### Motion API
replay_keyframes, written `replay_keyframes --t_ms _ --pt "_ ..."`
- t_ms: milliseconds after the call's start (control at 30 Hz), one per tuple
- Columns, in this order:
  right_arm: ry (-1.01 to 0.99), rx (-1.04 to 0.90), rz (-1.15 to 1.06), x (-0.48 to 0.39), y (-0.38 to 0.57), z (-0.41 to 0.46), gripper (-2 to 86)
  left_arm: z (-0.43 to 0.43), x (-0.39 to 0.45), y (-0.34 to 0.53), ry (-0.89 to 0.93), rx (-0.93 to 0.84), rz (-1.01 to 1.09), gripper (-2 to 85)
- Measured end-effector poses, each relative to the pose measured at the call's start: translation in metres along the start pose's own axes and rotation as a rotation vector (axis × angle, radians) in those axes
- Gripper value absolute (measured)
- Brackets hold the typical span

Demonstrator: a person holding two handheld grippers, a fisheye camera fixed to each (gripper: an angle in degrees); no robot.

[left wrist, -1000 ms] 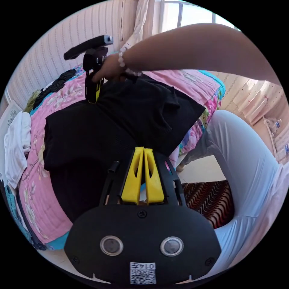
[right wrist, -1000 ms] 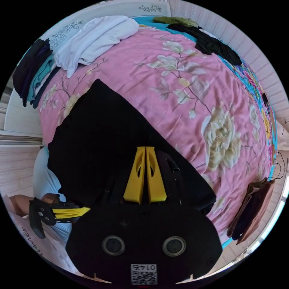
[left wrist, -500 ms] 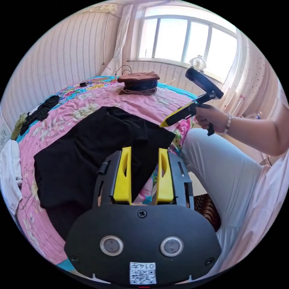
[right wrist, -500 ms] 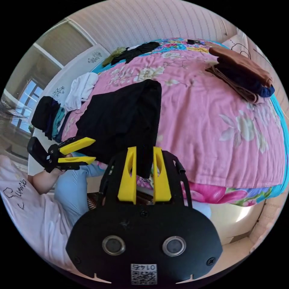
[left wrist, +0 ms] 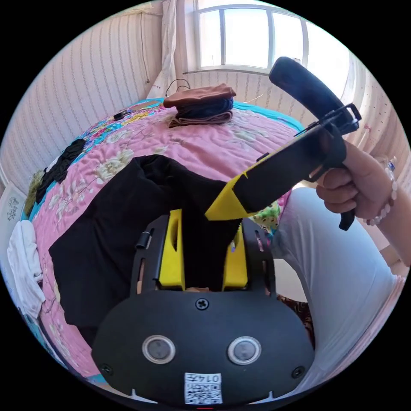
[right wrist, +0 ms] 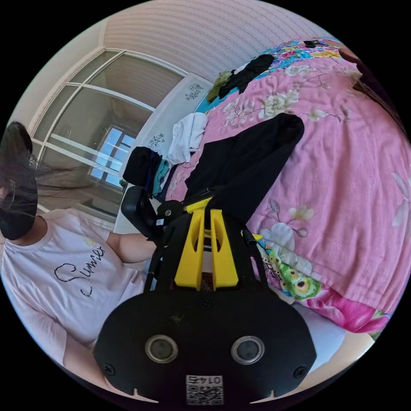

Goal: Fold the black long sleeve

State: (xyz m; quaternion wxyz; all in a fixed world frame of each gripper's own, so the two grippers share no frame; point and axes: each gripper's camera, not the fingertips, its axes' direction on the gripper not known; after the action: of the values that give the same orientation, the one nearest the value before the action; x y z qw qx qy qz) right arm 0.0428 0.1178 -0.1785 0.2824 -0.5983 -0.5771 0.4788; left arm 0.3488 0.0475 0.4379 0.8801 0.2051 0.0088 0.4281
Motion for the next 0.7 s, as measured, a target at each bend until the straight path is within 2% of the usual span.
replay_keyframes --t_ms 33,133,267,367,533,700 --pt "0.025 -0.012 -0.032 -0.001 -0.004 -0.001 2.8 -0.001 -0.004 -0.001 0.005 0.002 -0.001 5.0" --pt "0.082 0.039 -0.039 0.011 -0.013 -0.019 4.8 -0.001 -0.014 -0.001 0.047 0.005 -0.035 4.7" --pt "0.156 0.221 0.104 0.065 -0.029 -0.041 10.5 -0.008 -0.021 -0.001 0.062 0.020 -0.048 4.3" --pt "0.195 0.282 0.159 0.089 -0.048 -0.036 13.2 -0.016 -0.028 -0.001 0.064 0.035 -0.071 4.0" --pt "0.253 0.255 0.186 0.107 -0.092 -0.017 12.5 -0.035 -0.049 0.003 0.095 0.076 -0.133 3.5" --pt "0.336 0.164 0.061 0.080 -0.129 -0.004 6.7 -0.055 -0.073 0.006 0.115 0.119 -0.198 3.3"
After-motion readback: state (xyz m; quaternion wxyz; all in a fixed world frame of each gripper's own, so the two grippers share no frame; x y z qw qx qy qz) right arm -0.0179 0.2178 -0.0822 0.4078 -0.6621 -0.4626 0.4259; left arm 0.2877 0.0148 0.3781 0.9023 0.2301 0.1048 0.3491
